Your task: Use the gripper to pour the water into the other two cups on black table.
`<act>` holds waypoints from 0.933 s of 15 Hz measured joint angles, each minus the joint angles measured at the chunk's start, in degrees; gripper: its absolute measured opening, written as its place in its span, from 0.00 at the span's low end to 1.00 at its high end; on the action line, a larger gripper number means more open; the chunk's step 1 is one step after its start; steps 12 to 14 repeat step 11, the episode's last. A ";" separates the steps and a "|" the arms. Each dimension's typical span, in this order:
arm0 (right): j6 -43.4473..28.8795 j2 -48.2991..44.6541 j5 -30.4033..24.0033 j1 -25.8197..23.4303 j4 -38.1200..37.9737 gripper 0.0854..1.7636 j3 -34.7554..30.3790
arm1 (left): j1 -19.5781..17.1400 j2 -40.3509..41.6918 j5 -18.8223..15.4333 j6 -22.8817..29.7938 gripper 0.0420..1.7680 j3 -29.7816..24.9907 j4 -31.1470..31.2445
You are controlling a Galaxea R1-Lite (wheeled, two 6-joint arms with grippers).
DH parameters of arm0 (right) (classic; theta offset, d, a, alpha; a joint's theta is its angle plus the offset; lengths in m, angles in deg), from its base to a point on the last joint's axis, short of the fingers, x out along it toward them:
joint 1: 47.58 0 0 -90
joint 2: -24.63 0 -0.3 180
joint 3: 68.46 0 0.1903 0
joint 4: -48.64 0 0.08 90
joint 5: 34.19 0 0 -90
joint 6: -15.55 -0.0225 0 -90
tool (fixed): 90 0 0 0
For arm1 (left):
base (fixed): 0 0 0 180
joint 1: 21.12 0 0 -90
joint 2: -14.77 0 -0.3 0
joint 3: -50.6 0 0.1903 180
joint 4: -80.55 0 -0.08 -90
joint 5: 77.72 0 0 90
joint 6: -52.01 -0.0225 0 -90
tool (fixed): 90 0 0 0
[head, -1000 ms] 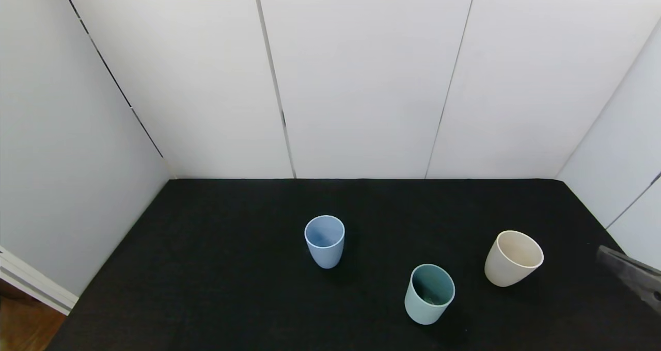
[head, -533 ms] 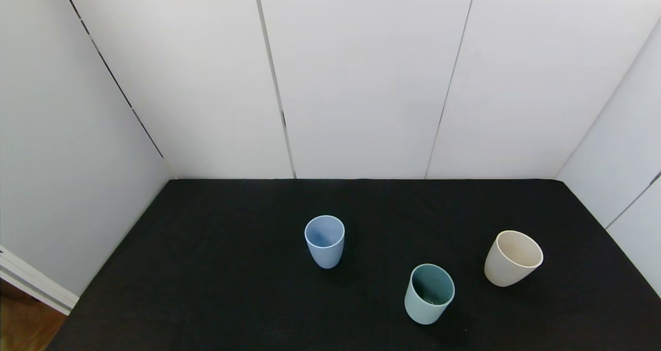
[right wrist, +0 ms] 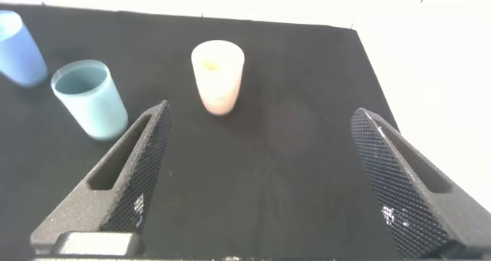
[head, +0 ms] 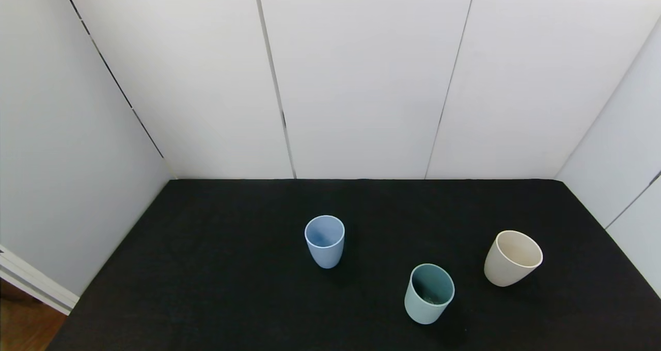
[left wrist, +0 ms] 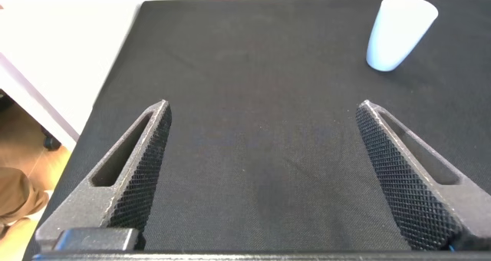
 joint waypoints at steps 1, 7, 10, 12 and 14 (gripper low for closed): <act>0.74 -2.06 0.09 0.15 0.04 0.96 -1.45 | 0.00 0.00 -0.02 0.00 0.97 0.00 0.00; 1.24 -7.78 0.56 -0.07 8.11 0.96 -7.24 | 0.00 0.00 -0.02 0.00 0.97 0.00 -0.01; 0.85 -8.07 0.52 -0.13 8.11 0.96 -7.35 | 0.00 0.00 -0.02 0.00 0.97 0.00 0.02; 0.85 -8.09 0.56 -0.11 8.08 0.96 -7.38 | 0.00 0.00 -0.02 0.00 0.97 0.00 0.02; 0.85 -8.09 0.56 -0.11 8.08 0.96 -7.38 | 0.00 0.00 -0.02 0.00 0.97 0.00 0.02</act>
